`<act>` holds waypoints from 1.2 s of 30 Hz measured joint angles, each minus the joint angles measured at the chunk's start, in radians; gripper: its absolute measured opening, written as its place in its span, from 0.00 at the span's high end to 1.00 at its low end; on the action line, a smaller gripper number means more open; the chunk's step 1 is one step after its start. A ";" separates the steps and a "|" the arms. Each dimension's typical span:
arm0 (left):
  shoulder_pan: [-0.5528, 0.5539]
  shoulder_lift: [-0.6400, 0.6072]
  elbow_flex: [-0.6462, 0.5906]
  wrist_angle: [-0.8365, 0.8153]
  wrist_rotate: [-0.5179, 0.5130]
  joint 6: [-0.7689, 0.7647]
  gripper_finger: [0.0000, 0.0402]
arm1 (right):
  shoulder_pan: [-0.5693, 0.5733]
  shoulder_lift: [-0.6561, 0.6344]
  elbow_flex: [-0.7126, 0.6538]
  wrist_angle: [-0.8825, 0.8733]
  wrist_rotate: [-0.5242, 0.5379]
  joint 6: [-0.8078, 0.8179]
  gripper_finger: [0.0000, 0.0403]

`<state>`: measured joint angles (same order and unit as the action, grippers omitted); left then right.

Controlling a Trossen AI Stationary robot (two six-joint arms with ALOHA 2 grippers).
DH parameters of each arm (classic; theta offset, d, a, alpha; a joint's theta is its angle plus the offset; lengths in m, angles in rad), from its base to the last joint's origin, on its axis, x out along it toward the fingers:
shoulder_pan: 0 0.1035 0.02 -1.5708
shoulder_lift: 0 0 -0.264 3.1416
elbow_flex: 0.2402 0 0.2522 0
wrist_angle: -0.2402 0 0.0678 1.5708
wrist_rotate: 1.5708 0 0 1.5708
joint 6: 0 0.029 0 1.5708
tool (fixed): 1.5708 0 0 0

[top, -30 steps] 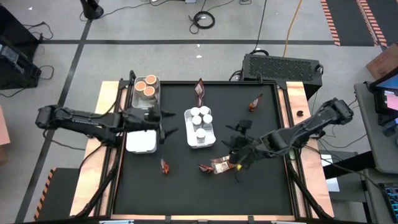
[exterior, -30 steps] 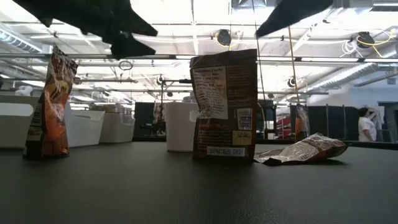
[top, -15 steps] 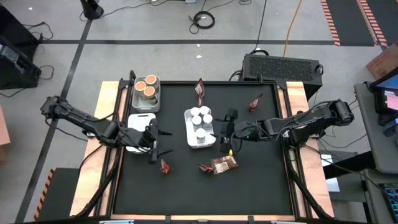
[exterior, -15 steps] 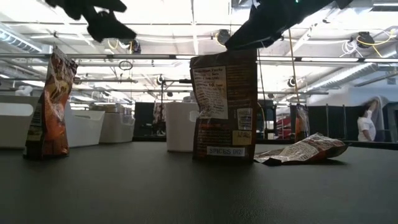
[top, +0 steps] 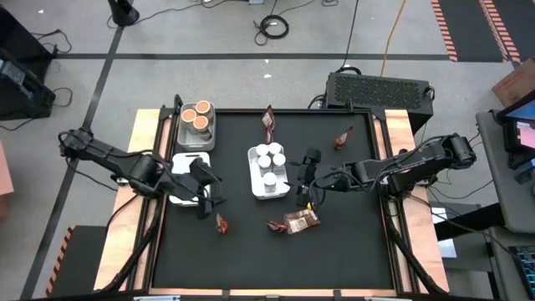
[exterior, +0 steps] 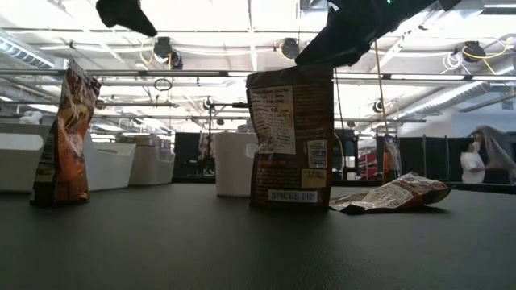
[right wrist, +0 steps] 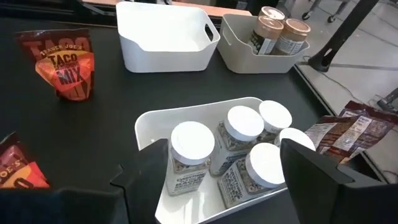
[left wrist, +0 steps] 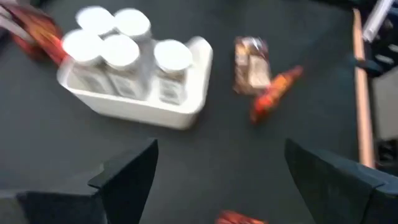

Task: Sort spices by type
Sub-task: Put the orange seasoning pack into the left white bin

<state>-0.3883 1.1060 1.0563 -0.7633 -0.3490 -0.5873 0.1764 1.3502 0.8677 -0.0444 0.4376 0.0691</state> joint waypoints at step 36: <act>-0.019 0.379 0.252 -0.305 0.304 -0.901 0.12 | 0.245 0.000 0.000 -0.108 -0.126 0.084 0.34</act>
<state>-0.4068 1.4851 1.3083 -1.0678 -0.0447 -1.4888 0.4210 1.3502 0.8677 -0.1528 0.3115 0.1532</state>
